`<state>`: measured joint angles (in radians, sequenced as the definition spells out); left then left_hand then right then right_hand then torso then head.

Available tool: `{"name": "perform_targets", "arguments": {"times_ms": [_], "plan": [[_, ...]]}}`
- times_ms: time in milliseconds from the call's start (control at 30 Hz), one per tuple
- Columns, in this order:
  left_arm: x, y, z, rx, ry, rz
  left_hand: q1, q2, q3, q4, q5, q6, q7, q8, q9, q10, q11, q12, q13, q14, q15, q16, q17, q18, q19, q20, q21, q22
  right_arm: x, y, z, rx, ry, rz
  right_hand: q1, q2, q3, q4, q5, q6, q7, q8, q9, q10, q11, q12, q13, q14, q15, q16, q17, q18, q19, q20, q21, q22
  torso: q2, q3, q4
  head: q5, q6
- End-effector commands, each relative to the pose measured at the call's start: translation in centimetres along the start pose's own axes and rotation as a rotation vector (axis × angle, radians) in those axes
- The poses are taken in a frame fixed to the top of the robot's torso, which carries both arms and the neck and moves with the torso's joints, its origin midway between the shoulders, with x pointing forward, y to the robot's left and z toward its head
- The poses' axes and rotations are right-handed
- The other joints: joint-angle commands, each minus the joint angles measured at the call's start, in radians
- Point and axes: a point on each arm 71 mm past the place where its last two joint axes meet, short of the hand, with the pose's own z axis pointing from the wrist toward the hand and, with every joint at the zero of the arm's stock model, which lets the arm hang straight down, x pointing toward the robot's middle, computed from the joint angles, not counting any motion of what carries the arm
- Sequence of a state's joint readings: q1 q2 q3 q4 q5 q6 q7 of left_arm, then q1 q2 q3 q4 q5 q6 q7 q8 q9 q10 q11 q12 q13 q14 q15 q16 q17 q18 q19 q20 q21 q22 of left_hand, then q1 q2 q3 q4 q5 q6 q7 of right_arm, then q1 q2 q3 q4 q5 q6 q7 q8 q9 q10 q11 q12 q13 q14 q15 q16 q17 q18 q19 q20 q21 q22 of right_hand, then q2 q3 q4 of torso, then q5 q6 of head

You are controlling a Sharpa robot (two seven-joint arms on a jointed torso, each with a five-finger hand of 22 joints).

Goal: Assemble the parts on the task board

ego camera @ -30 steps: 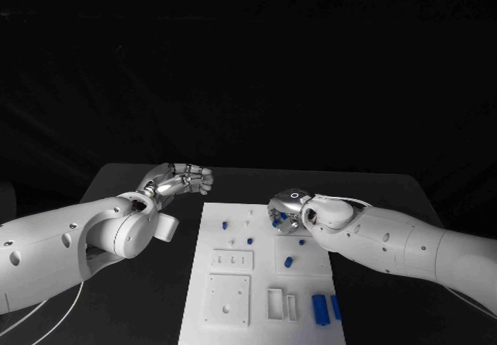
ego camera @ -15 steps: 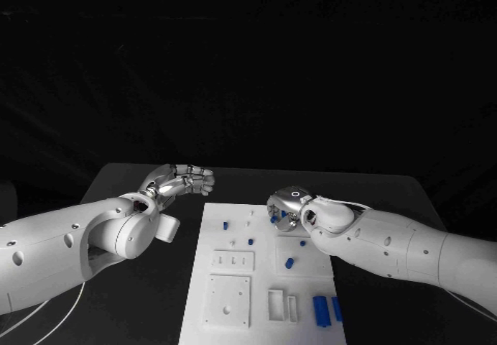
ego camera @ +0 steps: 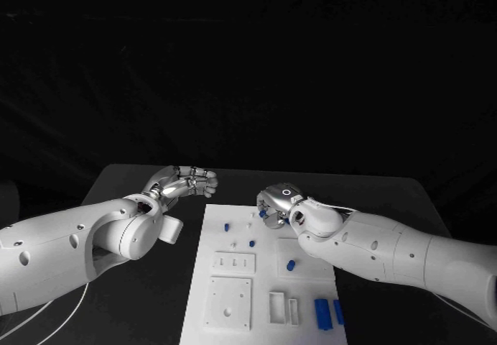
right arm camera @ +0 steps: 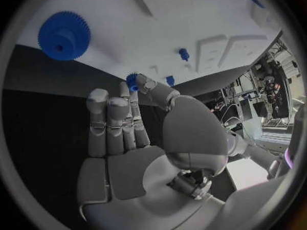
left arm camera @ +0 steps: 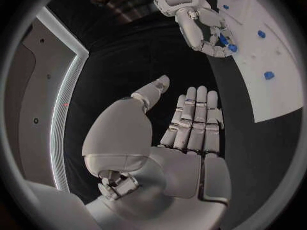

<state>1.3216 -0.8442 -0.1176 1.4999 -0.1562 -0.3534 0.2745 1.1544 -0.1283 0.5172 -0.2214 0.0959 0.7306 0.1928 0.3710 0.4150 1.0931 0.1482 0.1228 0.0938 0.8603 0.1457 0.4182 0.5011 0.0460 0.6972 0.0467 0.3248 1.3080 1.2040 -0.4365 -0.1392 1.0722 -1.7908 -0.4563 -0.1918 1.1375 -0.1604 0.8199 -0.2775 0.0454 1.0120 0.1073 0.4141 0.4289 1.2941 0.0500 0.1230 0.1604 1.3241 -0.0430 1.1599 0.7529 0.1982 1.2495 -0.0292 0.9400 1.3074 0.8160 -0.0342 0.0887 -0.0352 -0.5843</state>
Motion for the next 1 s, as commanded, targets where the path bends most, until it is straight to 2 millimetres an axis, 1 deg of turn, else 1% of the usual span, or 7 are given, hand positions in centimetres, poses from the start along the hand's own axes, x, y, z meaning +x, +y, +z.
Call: {"name": "perform_targets", "arguments": {"times_ms": [33, 167, 267, 333, 567, 833, 1000], "plan": [[0.3, -0.2, 0.1, 0.010, 0.015, -0.006, -0.012, 0.000, -0.001, -0.007, 0.003, 0.007, 0.006, -0.005, -0.002, -0.001, 0.006, -0.005, 0.000, 0.002, 0.002, 0.000, -0.001, 0.011, 0.000, 0.000, 0.005, 0.021, -0.3, 0.1, 0.3, 0.017, -0.041, -0.016, 0.003, 0.006, 0.008, 0.001, 0.004, 0.007, 0.002, 0.006, 0.002, 0.009, 0.002, 0.002, 0.003, -0.011, -0.018, 0.006, -0.001, 0.064, 0.022, -0.030, 0.007, 0.025, 0.001, -0.0013, 0.0008, -0.002, -0.001], [0.4, -0.2, 0.2, 0.011, 0.018, -0.007, -0.012, 0.000, -0.001, -0.007, 0.003, 0.008, 0.006, -0.005, -0.002, -0.001, 0.006, -0.005, 0.000, 0.002, 0.002, 0.000, -0.002, 0.011, 0.000, 0.000, 0.005, 0.021, -0.3, 0.6, 0.6, 0.013, -0.046, -0.015, 0.003, 0.005, 0.010, 0.001, 0.004, 0.007, 0.002, 0.006, 0.002, 0.008, 0.002, 0.001, 0.004, -0.012, -0.018, 0.007, -0.002, 0.064, 0.021, -0.031, 0.008, 0.024, 0.003, -0.0023, 0.0009, -0.002, -0.001], [0.5, -0.2, 0.2, 0.011, 0.018, -0.006, -0.012, 0.000, 0.000, -0.008, 0.003, 0.008, 0.006, -0.005, -0.002, -0.001, 0.006, -0.005, 0.000, 0.002, 0.002, 0.000, -0.002, 0.011, 0.000, 0.000, 0.005, 0.021, -0.3, 1.0, 1.0, 0.016, -0.043, -0.020, 0.004, 0.004, 0.011, 0.001, 0.004, 0.007, 0.002, 0.006, 0.003, 0.008, 0.002, 0.001, 0.004, -0.012, -0.018, 0.007, -0.002, 0.064, 0.021, -0.031, 0.009, 0.024, 0.003, -0.0021, 0.0006, -0.002, -0.002], [0.4, -0.2, 0.2, 0.011, 0.017, -0.006, -0.012, 0.000, 0.000, -0.008, 0.003, 0.008, 0.006, -0.005, -0.002, -0.001, 0.006, -0.006, 0.000, 0.002, 0.002, 0.000, -0.002, 0.011, 0.000, 0.000, 0.005, 0.021, -0.3, 1.2, 1.1, 0.017, -0.046, -0.024, 0.004, 0.004, 0.012, 0.001, 0.004, 0.007, 0.002, 0.006, 0.003, 0.008, 0.002, 0.001, 0.005, -0.012, -0.018, 0.007, -0.003, 0.064, 0.020, -0.031, 0.010, 0.024, 0.002, -0.0007, -0.0015, -0.002, -0.003], [0.4, -0.2, 0.2, 0.011, 0.015, -0.006, -0.013, 0.000, 0.000, -0.009, 0.003, 0.008, 0.006, -0.006, -0.002, -0.001, 0.007, -0.006, 0.000, 0.002, 0.002, -0.001, -0.002, 0.011, 0.000, 0.000, 0.005, 0.021, -0.3, 2.1, 1.8, 0.014, -0.044, -0.025, 0.004, 0.002, 0.014, 0.001, 0.004, 0.007, 0.002, 0.005, 0.004, 0.008, 0.002, 0.000, 0.006, -0.012, -0.018, 0.008, -0.003, 0.064, 0.019, -0.032, 0.012, 0.024, 0.003, 0.0001, -0.0044, -0.001, -0.008], [0.5, -0.2, 0.2, 0.011, 0.017, -0.006, -0.014, -0.001, 0.000, -0.010, 0.003, 0.008, 0.007, -0.006, -0.002, -0.001, 0.007, -0.007, 0.000, 0.001, 0.003, -0.001, -0.002, 0.011, -0.001, 0.000, 0.005, 0.021, -0.2, 2.3, 2.2, 0.017, -0.030, -0.041, 0.004, 0.001, 0.015, 0.000, 0.004, 0.007, 0.002, 0.005, 0.005, 0.007, 0.003, -0.001, 0.007, -0.013, -0.017, 0.008, -0.004, 0.064, 0.018, -0.032, 0.013, 0.024, 0.006, -0.0014, 0.0025, -0.002, -0.016], [0.5, -0.2, 0.3, 0.010, 0.021, -0.007, -0.014, -0.001, 0.000, -0.010, 0.003, 0.008, 0.007, -0.006, -0.002, -0.001, 0.007, -0.007, 0.000, 0.001, 0.003, -0.001, -0.002, 0.010, -0.001, 0.000, 0.005, 0.021, -0.1, 2.1, 2.4, 0.022, -0.026, -0.046, 0.004, 0.001, 0.016, 0.000, 0.004, 0.007, 0.002, 0.005, 0.005, 0.007, 0.003, -0.001, 0.007, -0.013, -0.017, 0.008, -0.004, 0.064, 0.018, -0.032, 0.013, 0.024, 0.008, -0.0016, 0.0012, 0.000, -0.017]]}}
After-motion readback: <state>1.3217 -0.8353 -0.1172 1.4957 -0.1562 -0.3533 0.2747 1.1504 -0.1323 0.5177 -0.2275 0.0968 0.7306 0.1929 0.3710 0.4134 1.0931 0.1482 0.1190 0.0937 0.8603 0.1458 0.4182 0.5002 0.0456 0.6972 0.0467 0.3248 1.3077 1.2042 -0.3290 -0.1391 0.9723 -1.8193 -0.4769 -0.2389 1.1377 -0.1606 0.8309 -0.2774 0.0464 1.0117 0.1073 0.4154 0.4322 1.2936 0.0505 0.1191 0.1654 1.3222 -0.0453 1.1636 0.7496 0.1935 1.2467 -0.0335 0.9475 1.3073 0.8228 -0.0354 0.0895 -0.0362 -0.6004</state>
